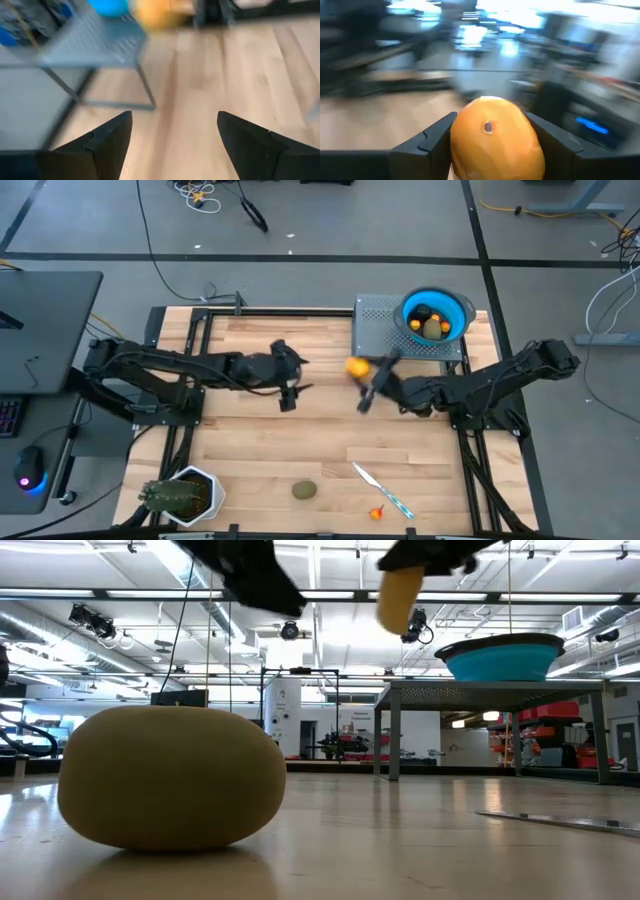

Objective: Pick & Place Fruit
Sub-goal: Put the yellow mango into the blue strainer bowl on the shelf

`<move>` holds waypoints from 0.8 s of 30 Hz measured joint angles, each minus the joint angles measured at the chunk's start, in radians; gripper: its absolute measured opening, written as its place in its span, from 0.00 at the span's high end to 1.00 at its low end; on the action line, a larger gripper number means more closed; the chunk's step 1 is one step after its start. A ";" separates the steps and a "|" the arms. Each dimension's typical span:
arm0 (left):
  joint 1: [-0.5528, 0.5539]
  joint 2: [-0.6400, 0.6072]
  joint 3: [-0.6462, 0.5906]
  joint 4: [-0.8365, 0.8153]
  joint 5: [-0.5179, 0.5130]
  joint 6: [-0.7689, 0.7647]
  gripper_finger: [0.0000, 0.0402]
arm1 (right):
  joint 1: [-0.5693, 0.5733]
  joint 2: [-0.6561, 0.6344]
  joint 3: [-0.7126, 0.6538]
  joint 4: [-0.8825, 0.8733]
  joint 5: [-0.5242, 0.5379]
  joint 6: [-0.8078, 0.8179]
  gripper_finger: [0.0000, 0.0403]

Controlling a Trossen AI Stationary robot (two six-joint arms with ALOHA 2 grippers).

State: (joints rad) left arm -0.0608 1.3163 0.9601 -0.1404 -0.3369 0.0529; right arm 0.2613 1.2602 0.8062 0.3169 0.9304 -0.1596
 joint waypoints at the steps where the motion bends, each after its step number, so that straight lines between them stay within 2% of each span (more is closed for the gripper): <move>1: 0.000 0.015 -0.001 -0.021 0.013 -0.010 0.26 | -0.005 -0.015 0.000 0.015 0.091 -0.014 0.45; 5: -0.007 0.086 0.000 -0.007 0.046 -0.022 0.26 | -0.046 -0.085 0.000 0.061 0.351 -0.132 0.45; 12: -0.023 0.175 0.001 0.004 0.056 -0.020 0.26 | -0.187 -0.233 0.000 0.076 0.563 -0.399 0.45; 19: -0.029 0.192 -0.001 0.006 0.060 -0.022 0.27 | -0.314 -0.323 0.000 0.054 0.613 -0.560 0.45; 24: -0.042 0.192 -0.001 0.021 0.061 -0.024 0.27 | -0.382 -0.331 0.000 -0.061 0.592 -0.529 0.45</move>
State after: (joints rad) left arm -0.1026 1.5082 0.9592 -0.1191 -0.2756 0.0292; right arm -0.1209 0.9295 0.8066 0.2561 1.5222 -0.6885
